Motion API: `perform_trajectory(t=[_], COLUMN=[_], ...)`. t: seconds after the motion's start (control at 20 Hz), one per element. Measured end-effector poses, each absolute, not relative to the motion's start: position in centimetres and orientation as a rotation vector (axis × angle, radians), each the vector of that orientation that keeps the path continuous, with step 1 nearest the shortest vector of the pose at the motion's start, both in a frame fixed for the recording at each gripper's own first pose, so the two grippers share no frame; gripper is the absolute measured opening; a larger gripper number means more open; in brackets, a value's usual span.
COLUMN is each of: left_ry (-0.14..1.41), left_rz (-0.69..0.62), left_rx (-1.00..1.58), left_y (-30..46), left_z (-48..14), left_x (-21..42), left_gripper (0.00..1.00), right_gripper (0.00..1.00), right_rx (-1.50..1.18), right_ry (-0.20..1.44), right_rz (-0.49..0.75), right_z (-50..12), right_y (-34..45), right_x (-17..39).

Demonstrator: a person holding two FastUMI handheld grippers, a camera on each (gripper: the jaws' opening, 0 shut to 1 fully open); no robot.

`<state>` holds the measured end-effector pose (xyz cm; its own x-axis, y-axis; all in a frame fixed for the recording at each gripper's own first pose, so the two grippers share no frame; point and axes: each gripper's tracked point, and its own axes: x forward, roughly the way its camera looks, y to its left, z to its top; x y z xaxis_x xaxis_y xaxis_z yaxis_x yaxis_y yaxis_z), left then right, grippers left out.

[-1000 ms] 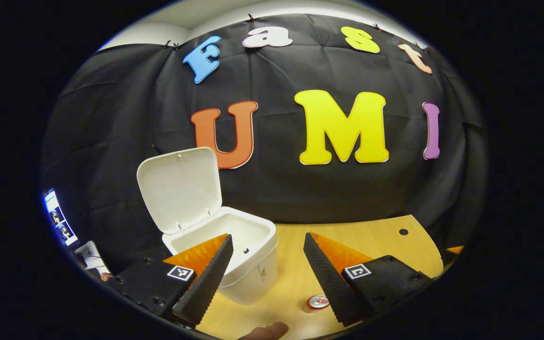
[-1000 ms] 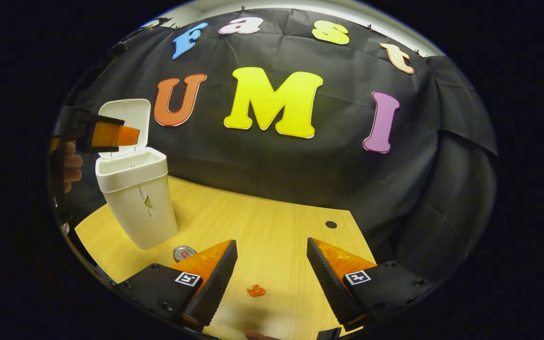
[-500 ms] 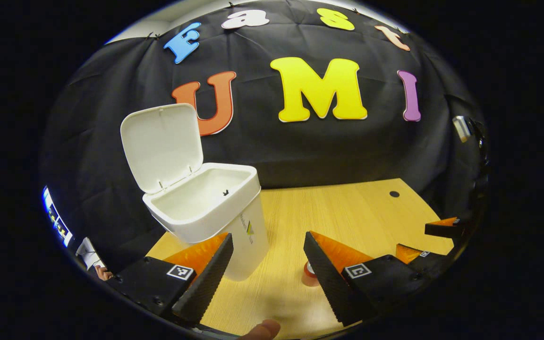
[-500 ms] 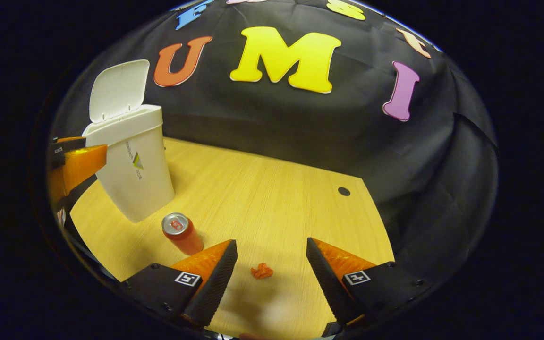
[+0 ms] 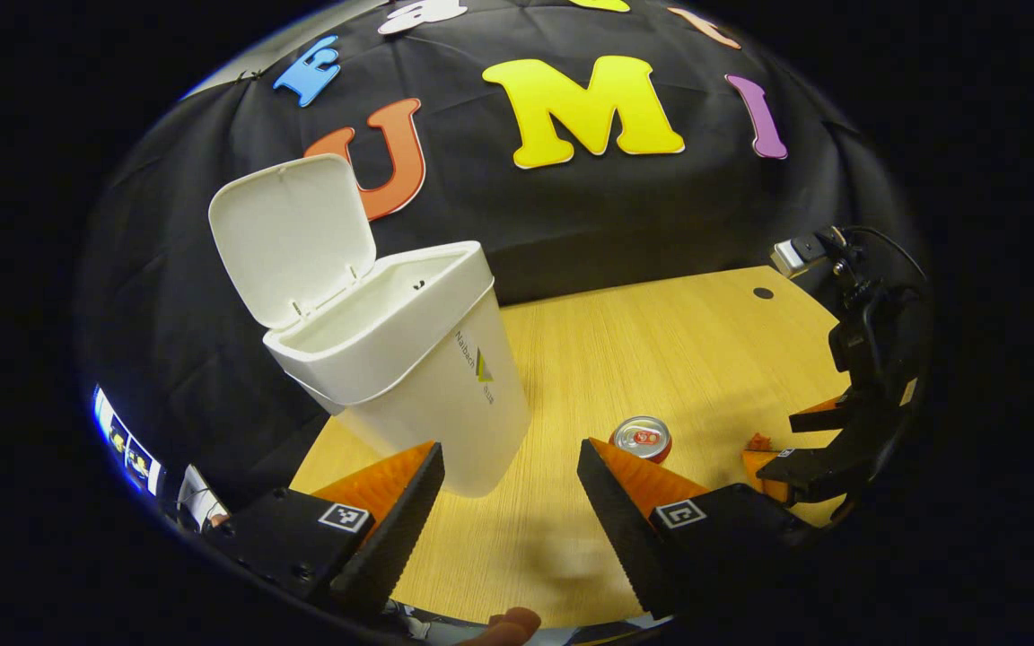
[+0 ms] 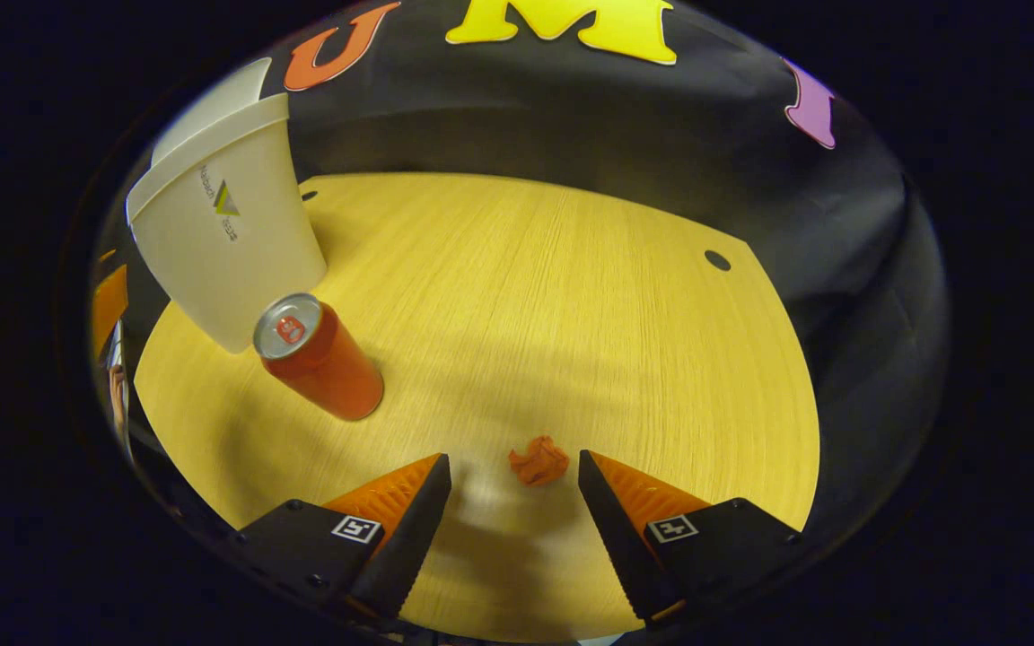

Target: Press the lid of the desktop garbage bin to open it, pick up the crumpled paper on the desktop and throw it into the bin, then pick up the pop can on the desktop and drop it into the bin, and finally close the garbage bin lid.

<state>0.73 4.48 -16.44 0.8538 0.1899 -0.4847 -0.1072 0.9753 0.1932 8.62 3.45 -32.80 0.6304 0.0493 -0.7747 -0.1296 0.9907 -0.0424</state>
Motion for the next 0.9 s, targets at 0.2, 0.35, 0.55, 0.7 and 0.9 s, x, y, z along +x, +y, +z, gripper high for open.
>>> perform_trajectory(t=[0.2, 0.35, 0.55, 0.7, 0.9], left_ry=[0.563, 0.574, 0.592, 0.618, 0.633], left_rz=[0.188, 0.199, 0.225, 0.236, 0.244], left_rx=[0.171, 0.162, 0.145, 0.130, 0.118], left_y=[4.9, 5.0, 5.3, 5.3, 5.2], left_z=[-17.9, -18.0, -18.3, -19.0, -19.5], left_x=[0.5, 0.3, 0.0, -0.4, -0.9], left_gripper=[0.99, 0.99, 0.99, 0.99, 0.99], right_gripper=[0.88, 0.76, 0.72, 0.65, 0.60], right_rx=[-0.136, -0.187, -0.186, -0.172, -0.129], right_ry=[0.976, 1.044, 1.091, 1.113, 1.155], right_rz=[0.131, 0.148, 0.172, 0.187, 0.206], right_z=[-35.9, -36.9, -37.4, -37.4, -37.9], right_y=[3.3, 2.3, 2.6, 2.8, 3.5], right_x=[9.0, 9.7, 10.2, 10.9, 11.1])
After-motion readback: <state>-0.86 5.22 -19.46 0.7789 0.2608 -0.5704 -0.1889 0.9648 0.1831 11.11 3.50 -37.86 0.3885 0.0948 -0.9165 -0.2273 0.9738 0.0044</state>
